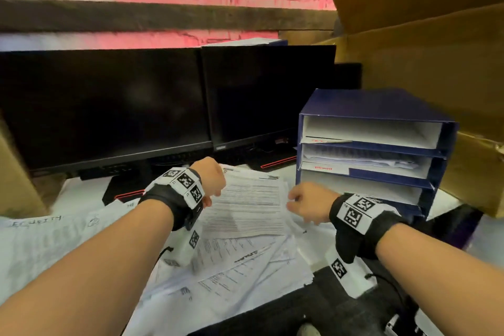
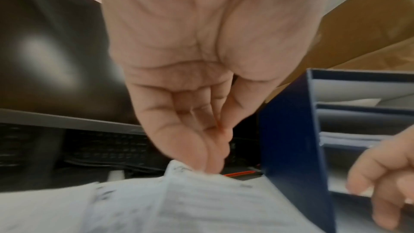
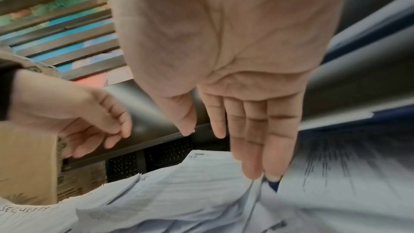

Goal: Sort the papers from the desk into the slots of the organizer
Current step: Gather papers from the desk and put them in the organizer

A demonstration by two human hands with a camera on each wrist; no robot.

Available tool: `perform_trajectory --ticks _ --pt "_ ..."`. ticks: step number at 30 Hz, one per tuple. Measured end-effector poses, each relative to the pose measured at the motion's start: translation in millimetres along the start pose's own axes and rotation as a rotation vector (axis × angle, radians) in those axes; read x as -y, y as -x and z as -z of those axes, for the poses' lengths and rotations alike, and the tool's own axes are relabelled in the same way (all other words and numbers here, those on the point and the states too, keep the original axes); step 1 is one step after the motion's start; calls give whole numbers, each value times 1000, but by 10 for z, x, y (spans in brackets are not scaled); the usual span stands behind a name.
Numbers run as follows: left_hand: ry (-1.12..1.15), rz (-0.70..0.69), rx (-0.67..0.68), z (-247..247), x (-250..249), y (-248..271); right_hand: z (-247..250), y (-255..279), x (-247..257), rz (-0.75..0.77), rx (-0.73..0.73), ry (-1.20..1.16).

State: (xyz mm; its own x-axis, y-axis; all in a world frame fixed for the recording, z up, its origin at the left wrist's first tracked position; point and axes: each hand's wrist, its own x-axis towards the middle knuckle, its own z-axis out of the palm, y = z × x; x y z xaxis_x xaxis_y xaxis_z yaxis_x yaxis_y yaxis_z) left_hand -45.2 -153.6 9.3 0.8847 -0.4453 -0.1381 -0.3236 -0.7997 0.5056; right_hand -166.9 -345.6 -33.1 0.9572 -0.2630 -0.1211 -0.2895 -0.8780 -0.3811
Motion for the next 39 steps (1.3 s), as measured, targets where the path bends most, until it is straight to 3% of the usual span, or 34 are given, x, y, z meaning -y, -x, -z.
perform_trajectory --ticks 3,6,9,16,19,22,27,32,35,39 --pt "-127 121 71 0 423 46 -169 -194 86 -84 88 -43" --pt "-203 147 134 -65 705 111 -304 -310 157 -107 134 -19" --pt "-137 174 149 -196 824 74 -371 -372 184 -91 179 -80" --pt "27 159 -109 -313 879 -284 -361 -482 143 -137 247 -144" --pt "270 177 -122 -236 930 -348 -331 -545 78 -187 250 -161" --pt "530 125 -194 -69 971 -230 -337 -653 78 -245 199 -375" --pt "755 -52 -282 216 1149 -4 -365 -799 335 -263 104 -791" --pt "911 -18 -225 327 1377 88 -451 -892 485 -135 -51 -1214" --pt "768 92 -142 303 1529 83 -323 -834 586 -19 -281 -1101" --pt "-87 248 75 220 1587 55 -87 -799 594 44 -458 -653"
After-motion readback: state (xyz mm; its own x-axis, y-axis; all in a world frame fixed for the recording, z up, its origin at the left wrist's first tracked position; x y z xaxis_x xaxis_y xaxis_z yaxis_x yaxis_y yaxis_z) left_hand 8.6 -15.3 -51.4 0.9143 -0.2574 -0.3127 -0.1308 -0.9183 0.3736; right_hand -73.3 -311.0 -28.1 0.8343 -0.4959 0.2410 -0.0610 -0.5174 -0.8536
